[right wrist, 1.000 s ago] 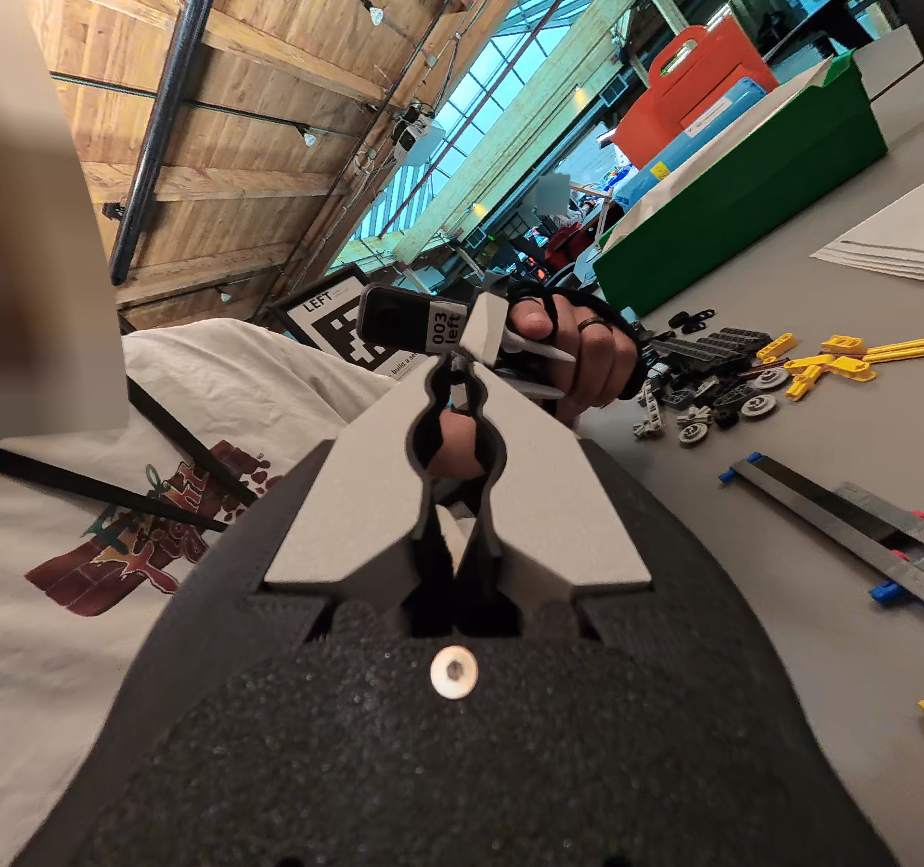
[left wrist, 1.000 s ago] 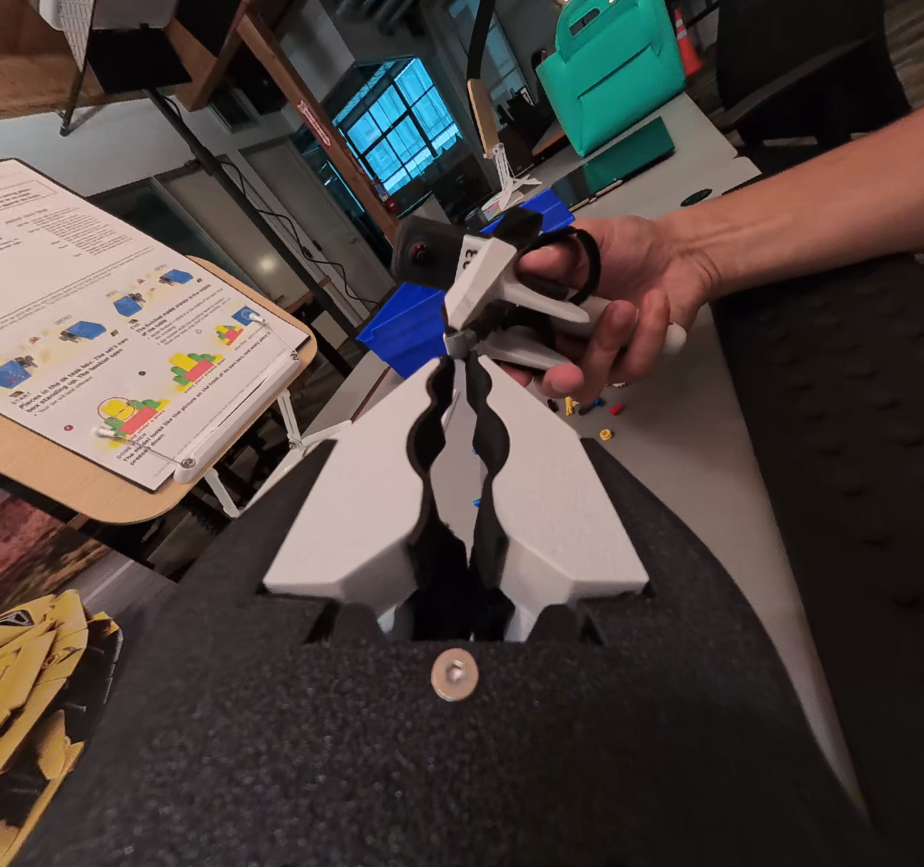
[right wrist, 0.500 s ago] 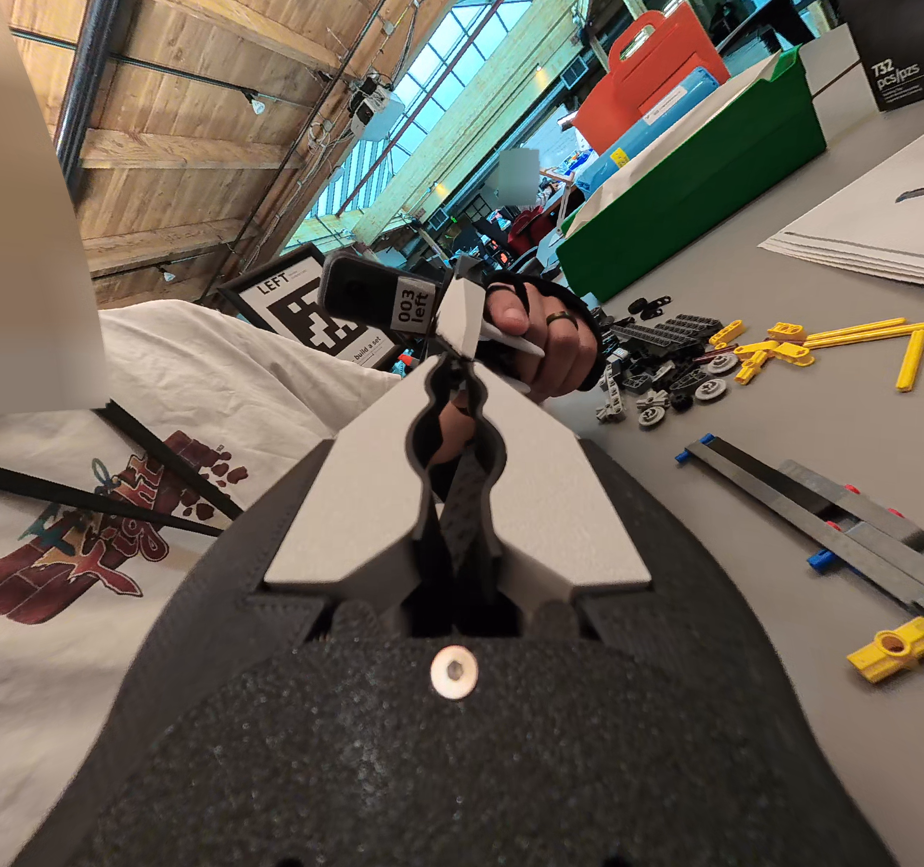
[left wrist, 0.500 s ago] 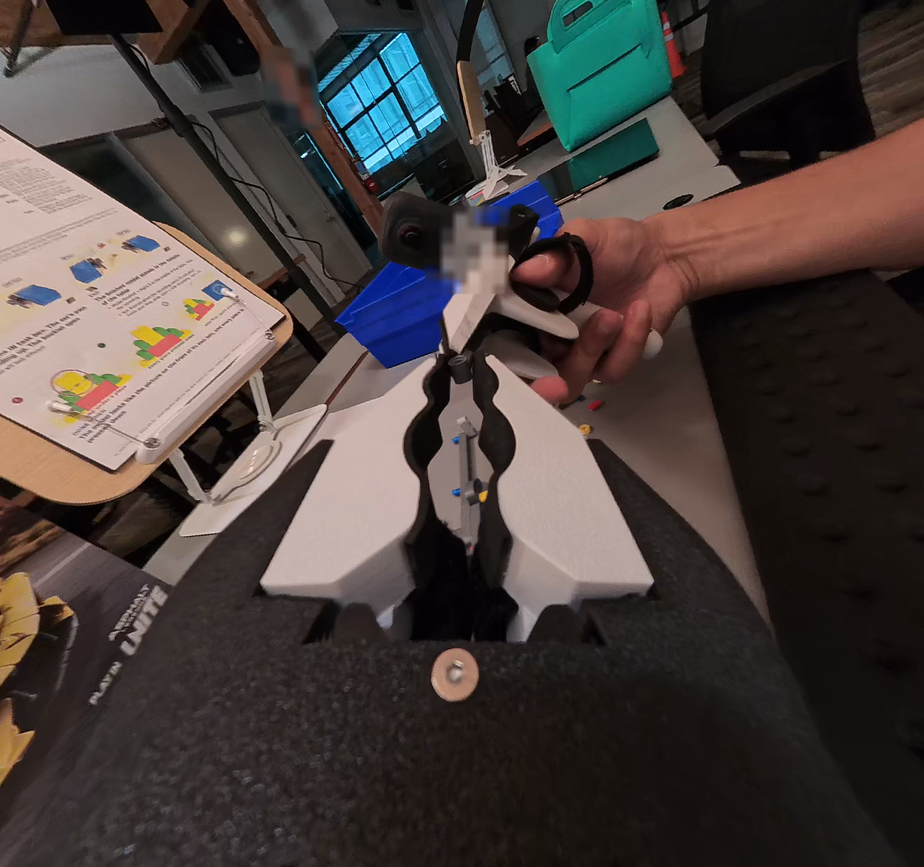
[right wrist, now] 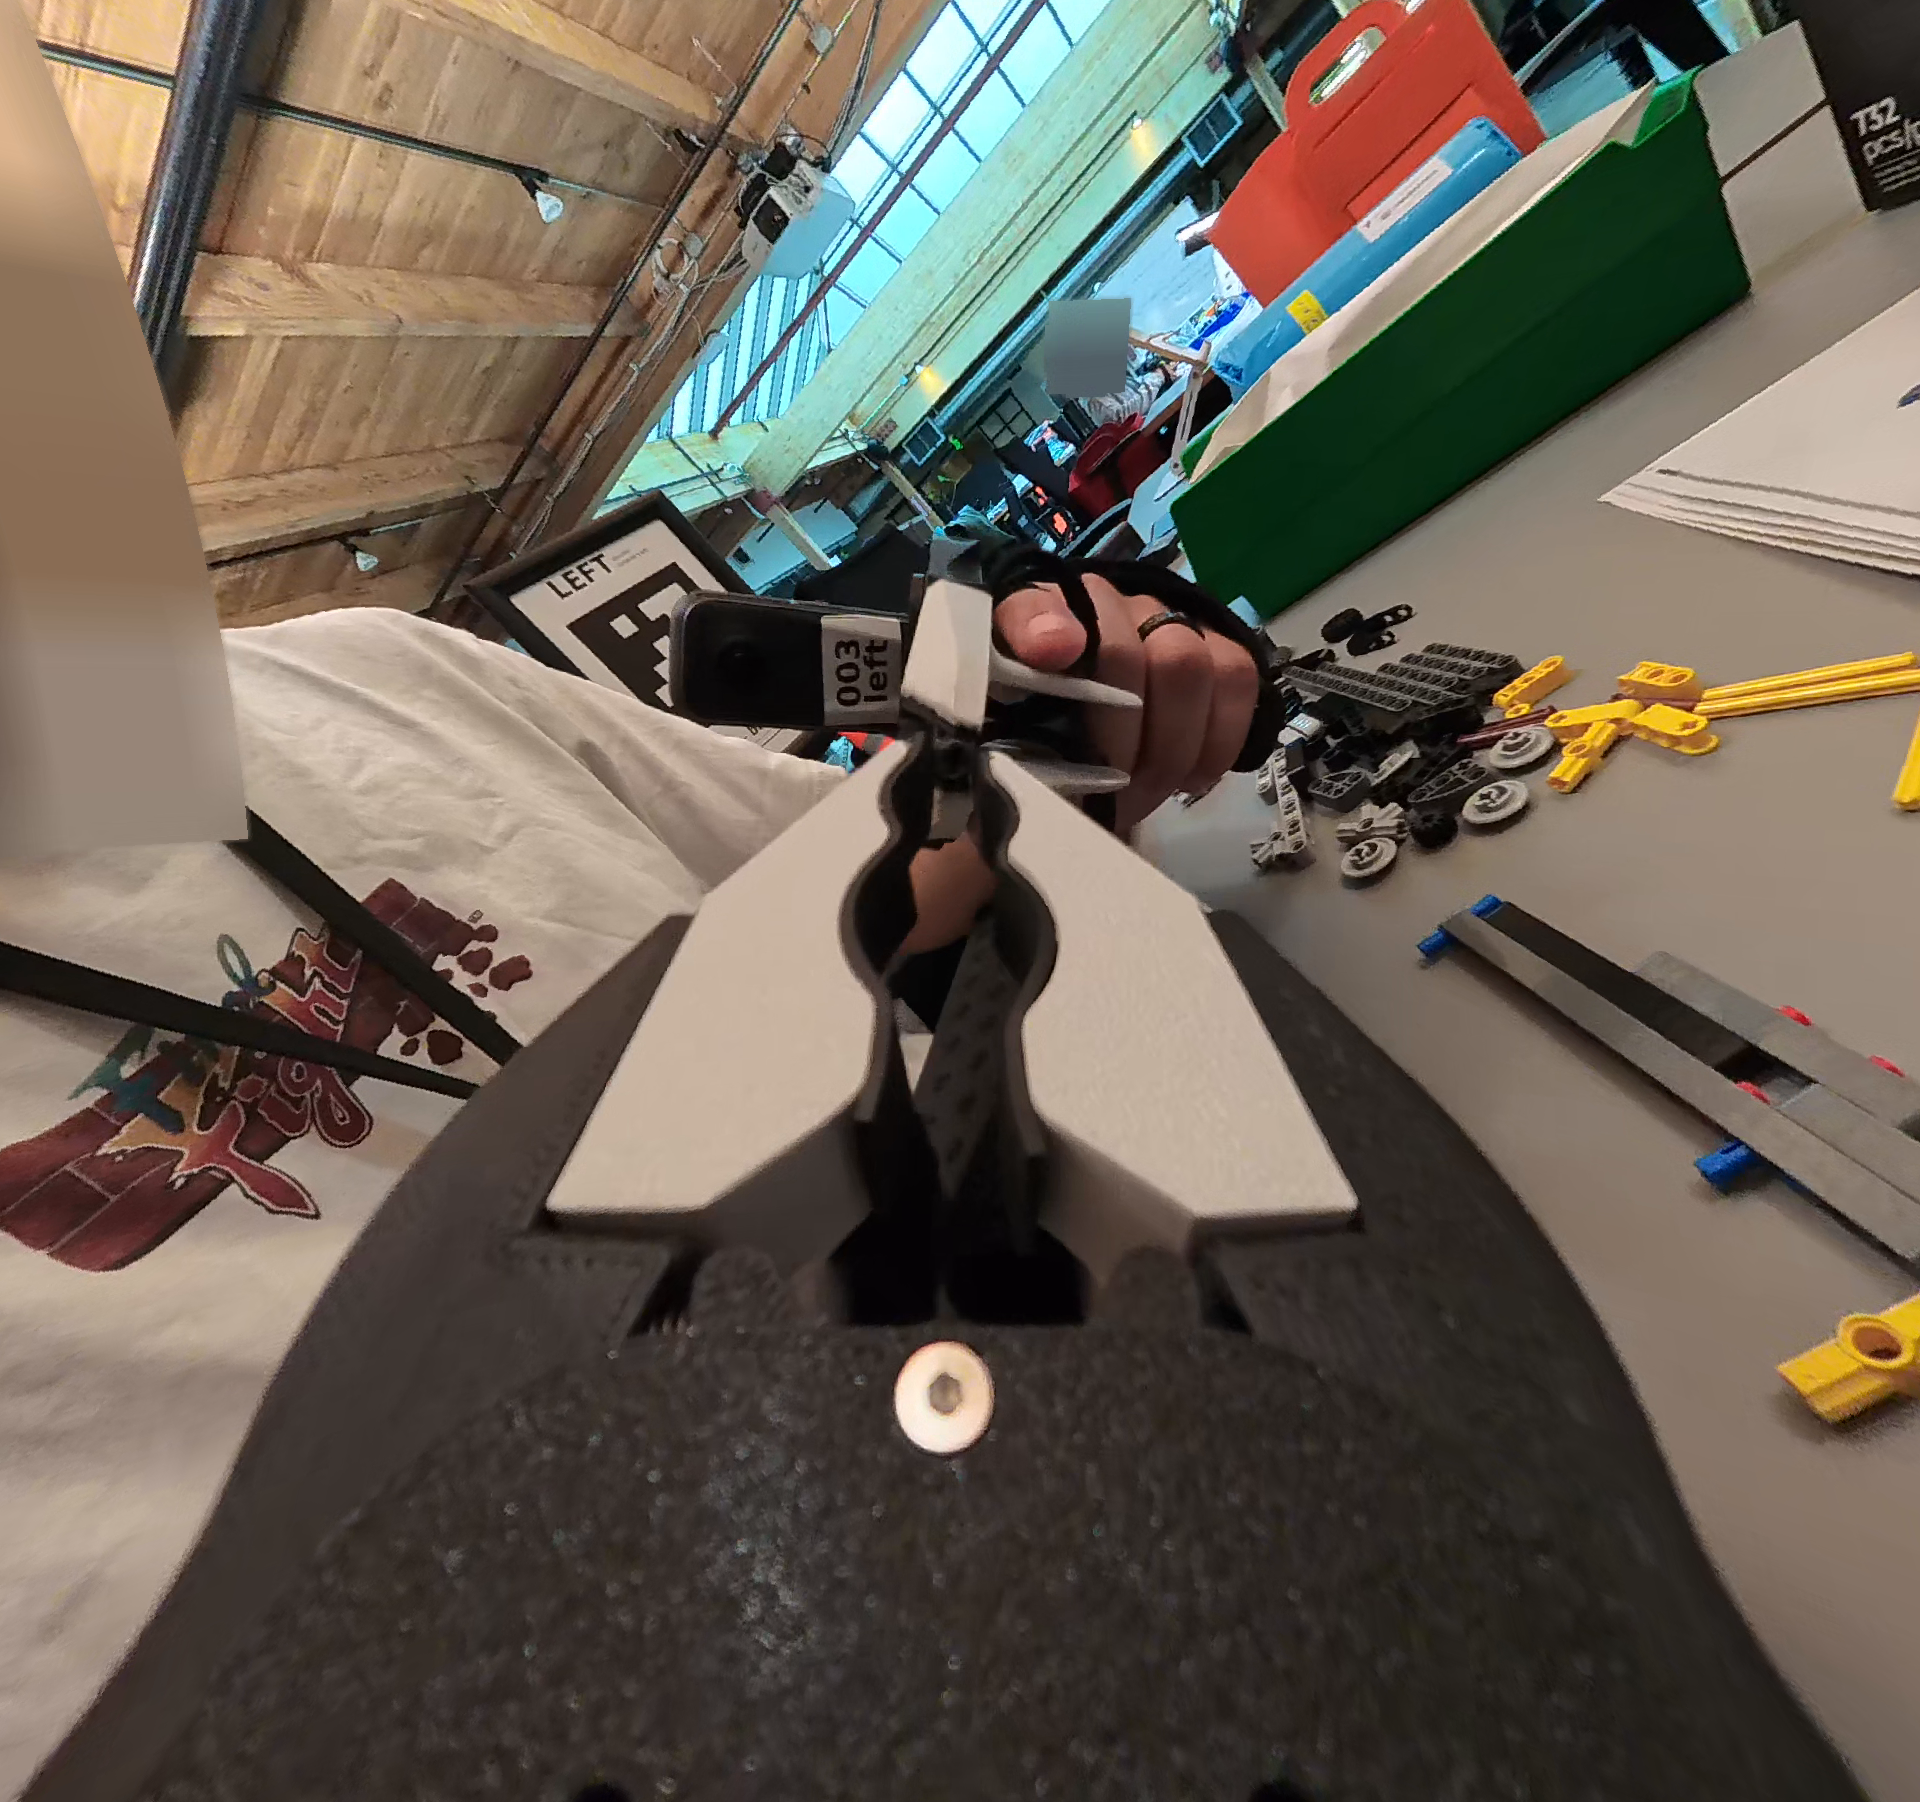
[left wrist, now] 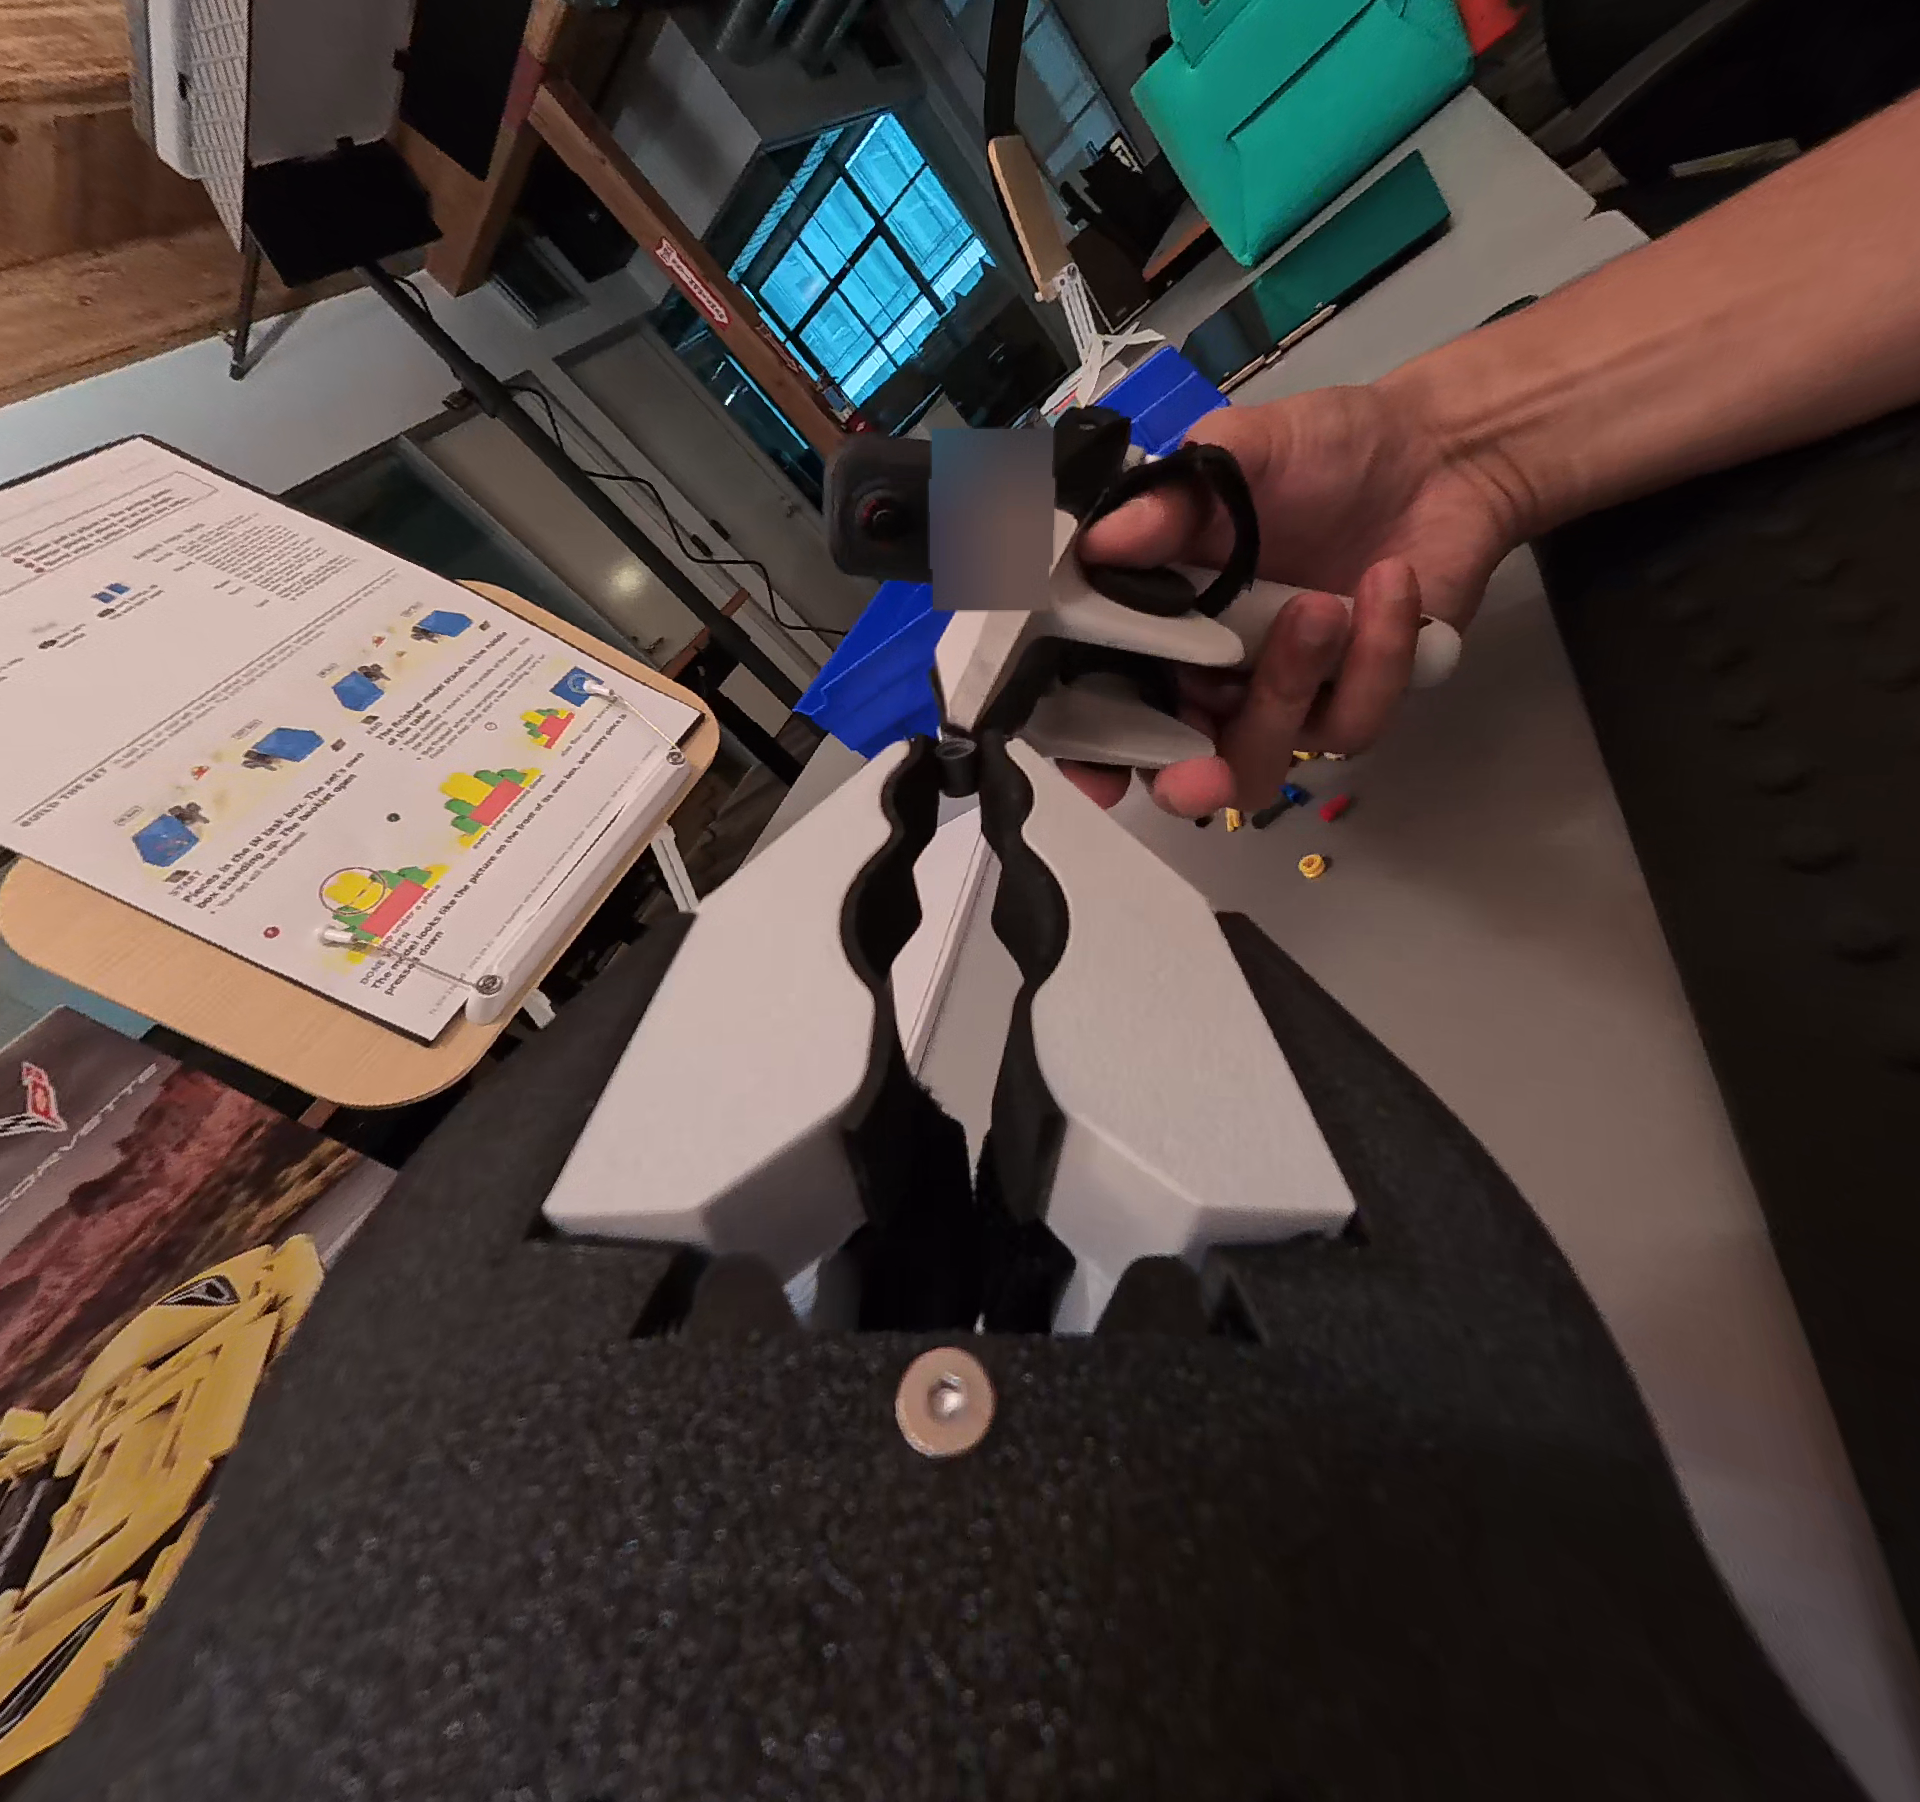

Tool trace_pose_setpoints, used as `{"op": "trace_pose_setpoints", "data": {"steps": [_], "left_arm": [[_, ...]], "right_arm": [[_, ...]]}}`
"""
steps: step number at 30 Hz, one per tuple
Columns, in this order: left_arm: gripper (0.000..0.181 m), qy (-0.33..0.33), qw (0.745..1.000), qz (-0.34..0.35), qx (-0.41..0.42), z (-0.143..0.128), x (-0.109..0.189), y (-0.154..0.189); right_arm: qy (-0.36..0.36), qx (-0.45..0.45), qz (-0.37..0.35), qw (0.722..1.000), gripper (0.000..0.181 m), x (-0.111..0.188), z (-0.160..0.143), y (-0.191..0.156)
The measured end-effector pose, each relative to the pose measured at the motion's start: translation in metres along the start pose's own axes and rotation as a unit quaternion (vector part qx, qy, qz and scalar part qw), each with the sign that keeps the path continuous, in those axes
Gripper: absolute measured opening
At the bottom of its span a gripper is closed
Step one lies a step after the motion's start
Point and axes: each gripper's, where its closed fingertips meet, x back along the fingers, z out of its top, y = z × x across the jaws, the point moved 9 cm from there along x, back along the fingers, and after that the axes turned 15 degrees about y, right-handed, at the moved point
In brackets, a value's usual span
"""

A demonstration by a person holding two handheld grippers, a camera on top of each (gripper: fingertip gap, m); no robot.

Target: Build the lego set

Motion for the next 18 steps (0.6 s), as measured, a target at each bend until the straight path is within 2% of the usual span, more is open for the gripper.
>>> {"op": "trace_pose_setpoints", "data": {"steps": [12,18], "left_arm": [[0.005,0.014,0.998,-0.010,0.052,0.0043,0.0015,-0.0020],[0.006,0.015,0.999,-0.007,0.050,0.0062,0.0015,-0.0020]], "right_arm": [[-0.008,0.006,0.014,1.000,0.006,-0.0014,-0.0001,-0.0031],[-0.006,0.006,0.020,1.000,0.005,-0.0018,0.0003,-0.0043]]}}
